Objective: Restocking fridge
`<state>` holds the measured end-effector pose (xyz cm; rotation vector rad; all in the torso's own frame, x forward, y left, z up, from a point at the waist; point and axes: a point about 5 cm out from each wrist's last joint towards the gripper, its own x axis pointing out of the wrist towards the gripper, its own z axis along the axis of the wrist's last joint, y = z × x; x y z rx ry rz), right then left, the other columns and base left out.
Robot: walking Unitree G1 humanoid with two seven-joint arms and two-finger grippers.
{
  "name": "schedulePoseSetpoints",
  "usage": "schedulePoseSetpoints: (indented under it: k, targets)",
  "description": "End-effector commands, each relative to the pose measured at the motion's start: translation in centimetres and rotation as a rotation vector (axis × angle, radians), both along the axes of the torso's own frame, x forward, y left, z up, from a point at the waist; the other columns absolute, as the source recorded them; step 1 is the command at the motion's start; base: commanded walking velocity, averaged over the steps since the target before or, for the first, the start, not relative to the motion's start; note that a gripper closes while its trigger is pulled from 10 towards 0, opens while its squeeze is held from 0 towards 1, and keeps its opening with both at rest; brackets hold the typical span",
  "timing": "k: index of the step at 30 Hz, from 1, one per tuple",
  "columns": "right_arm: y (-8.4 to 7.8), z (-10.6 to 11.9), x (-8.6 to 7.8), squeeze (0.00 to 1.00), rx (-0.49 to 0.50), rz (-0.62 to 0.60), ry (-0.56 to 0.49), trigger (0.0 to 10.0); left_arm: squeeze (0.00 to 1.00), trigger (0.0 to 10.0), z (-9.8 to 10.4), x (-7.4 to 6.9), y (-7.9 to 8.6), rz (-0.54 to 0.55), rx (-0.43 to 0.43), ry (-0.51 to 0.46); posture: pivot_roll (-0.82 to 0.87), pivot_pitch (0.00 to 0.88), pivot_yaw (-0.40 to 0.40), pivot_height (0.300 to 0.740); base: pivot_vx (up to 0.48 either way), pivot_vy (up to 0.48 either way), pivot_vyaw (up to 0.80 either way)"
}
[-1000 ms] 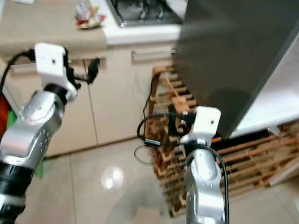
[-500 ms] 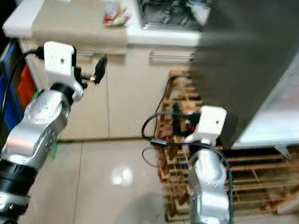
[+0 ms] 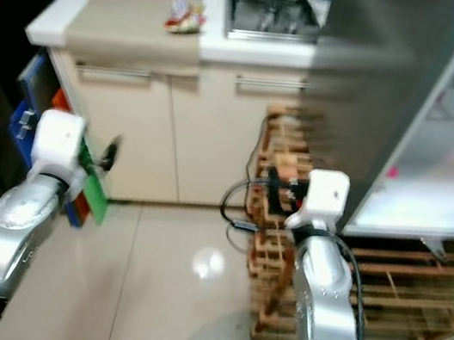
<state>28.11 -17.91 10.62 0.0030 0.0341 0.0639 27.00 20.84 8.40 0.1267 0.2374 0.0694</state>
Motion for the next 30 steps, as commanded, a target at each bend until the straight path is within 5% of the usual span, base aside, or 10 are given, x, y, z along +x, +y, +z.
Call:
schedulePoseSetpoints:
  k: [1, 8, 30]
  targets:
    - [0.0, 0.5, 0.0, 0.0, 0.01, -0.009, -0.019, 10.0, 0.0, 10.0, 3.0, 1.1, -1.3, -0.04, -0.03, -0.135, -0.09, 0.0, 0.052, 0.74, 0.0, 0.0, 0.0]
    - [1.3, 1.2, 0.8, 0.0, -0.007, 0.057, -0.046, 10.0, 0.0, 10.0, 6.0, 2.9, -3.5, -0.121, -0.089, -0.265, -0.08, 0.0, 0.041, 0.74, 0.312, 0.0, 0.42]
    - [1.3, 1.6, 1.3, 0.0, -0.028, 0.026, -0.08, 10.0, 0.0, 10.0, 7.1, 3.8, -4.9, -0.219, -0.099, -0.296, -0.09, 0.0, 0.058, 0.74, 0.474, 0.0, 0.09]
